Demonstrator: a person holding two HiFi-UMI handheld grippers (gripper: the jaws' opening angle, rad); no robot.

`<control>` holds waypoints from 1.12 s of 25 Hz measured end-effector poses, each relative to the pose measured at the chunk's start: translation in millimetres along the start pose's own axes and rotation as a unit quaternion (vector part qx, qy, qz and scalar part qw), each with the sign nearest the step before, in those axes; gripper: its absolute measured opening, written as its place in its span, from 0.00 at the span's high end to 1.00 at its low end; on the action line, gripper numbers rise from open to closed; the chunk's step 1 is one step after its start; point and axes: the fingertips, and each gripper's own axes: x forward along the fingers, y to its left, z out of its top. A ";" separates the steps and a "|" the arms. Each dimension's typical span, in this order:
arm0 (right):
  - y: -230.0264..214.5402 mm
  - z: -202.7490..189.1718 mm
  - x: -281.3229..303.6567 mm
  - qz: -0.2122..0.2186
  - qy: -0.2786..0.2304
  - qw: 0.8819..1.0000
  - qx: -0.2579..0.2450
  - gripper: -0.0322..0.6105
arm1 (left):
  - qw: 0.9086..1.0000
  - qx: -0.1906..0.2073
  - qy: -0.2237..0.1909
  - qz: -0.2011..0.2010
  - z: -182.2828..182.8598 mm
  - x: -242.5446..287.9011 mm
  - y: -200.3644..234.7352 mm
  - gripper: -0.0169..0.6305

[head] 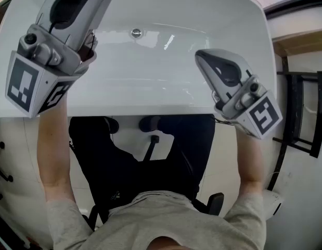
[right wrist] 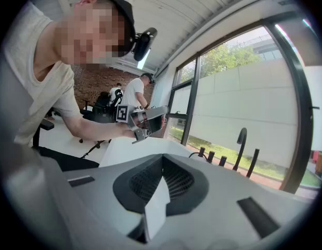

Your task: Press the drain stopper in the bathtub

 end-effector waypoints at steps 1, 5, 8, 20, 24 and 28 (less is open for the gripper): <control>-9.6 -5.5 9.3 -0.004 0.001 1.000 0.014 0.95 | 1.000 -0.005 0.010 0.004 -12.3 1.4 2.3 0.96; -65.3 -54.0 70.0 -0.020 0.004 0.998 0.064 0.95 | 0.997 -0.036 0.067 0.011 -95.8 9.1 12.8 0.96; -108.5 -126.5 126.1 -0.018 0.035 0.991 0.126 0.95 | 0.994 -0.048 0.101 -0.001 -152.9 11.9 14.4 0.96; -121.2 -460.8 285.0 0.019 0.321 0.931 0.170 0.95 | 0.986 -0.052 0.156 0.033 -181.3 -15.3 29.2 0.96; -88.5 -527.0 316.8 0.024 0.365 0.923 0.121 0.95 | 0.983 -0.030 0.180 0.031 -186.1 -19.9 25.8 0.96; -66.5 -550.9 344.8 0.010 0.361 0.929 0.079 0.95 | 0.974 -0.017 0.223 0.036 -200.9 -27.2 25.1 0.96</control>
